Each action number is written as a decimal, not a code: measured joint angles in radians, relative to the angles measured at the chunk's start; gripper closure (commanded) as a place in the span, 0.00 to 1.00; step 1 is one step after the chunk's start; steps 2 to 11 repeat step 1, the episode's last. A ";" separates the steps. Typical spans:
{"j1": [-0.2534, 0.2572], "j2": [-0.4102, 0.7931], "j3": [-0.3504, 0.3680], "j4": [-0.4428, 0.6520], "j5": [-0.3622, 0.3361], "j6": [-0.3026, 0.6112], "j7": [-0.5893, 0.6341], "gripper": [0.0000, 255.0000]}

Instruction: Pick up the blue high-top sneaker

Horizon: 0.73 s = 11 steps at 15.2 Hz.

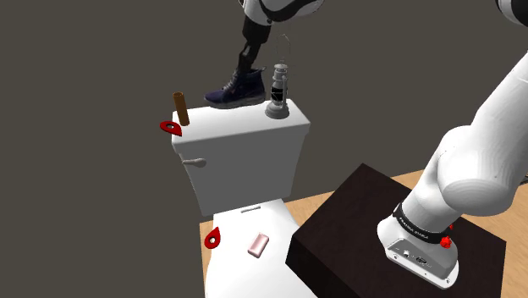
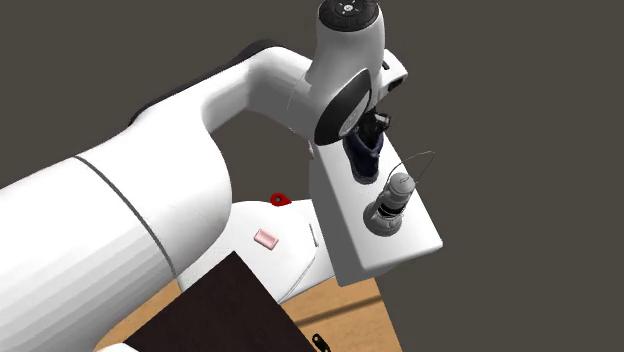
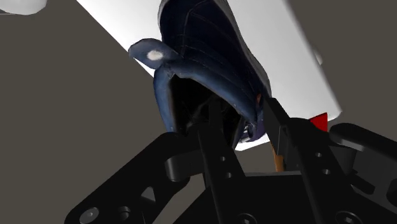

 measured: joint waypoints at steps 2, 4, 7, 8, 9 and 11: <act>0.001 -0.001 0.001 0.007 -0.001 -0.008 0.003 1.00; 0.001 -0.001 0.001 0.007 -0.001 -0.008 0.003 1.00; 0.001 -0.001 0.001 0.007 -0.001 -0.008 0.003 1.00; 0.001 -0.001 0.001 0.007 -0.001 -0.008 0.003 1.00; 0.001 -0.001 0.001 0.007 -0.001 -0.008 0.003 1.00; 0.001 -0.001 0.001 0.007 -0.001 -0.008 0.003 1.00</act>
